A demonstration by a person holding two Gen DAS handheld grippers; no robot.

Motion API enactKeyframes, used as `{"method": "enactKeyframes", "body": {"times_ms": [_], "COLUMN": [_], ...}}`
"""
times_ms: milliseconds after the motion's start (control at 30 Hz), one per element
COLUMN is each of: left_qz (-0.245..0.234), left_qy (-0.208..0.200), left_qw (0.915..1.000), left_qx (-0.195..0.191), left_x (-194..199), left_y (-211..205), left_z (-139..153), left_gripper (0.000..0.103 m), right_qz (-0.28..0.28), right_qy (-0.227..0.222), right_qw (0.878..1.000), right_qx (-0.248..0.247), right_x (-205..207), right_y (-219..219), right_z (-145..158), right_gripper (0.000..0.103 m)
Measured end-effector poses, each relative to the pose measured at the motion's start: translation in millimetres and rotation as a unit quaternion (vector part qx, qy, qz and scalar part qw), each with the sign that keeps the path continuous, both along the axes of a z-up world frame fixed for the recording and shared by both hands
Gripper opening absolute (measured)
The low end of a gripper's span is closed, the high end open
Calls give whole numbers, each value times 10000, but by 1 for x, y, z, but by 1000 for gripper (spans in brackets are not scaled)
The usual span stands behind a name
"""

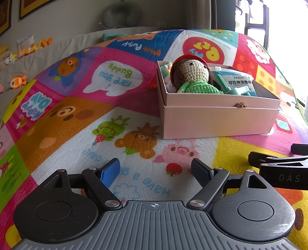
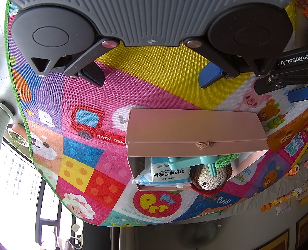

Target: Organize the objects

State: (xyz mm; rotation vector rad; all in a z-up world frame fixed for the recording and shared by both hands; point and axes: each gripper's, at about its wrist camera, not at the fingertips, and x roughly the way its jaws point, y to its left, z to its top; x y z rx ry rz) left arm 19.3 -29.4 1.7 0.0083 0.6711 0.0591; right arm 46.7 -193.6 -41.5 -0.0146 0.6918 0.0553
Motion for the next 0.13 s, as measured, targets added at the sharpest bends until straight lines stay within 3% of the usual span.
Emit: {"method": "enactKeyframes", "body": {"times_ms": [133], "left_qz": [-2], "left_qy": [2], "left_qw": [10000], "left_qx": [-18], "left_x": [0], "left_y": [0], "left_z": [0], "left_gripper": [87], "right_qz": [0], "right_qy": [1], "right_qw": [10000], "right_qx": [1], "right_x": [0], "right_y": [0], "right_z": [0], "right_gripper": [103]}}
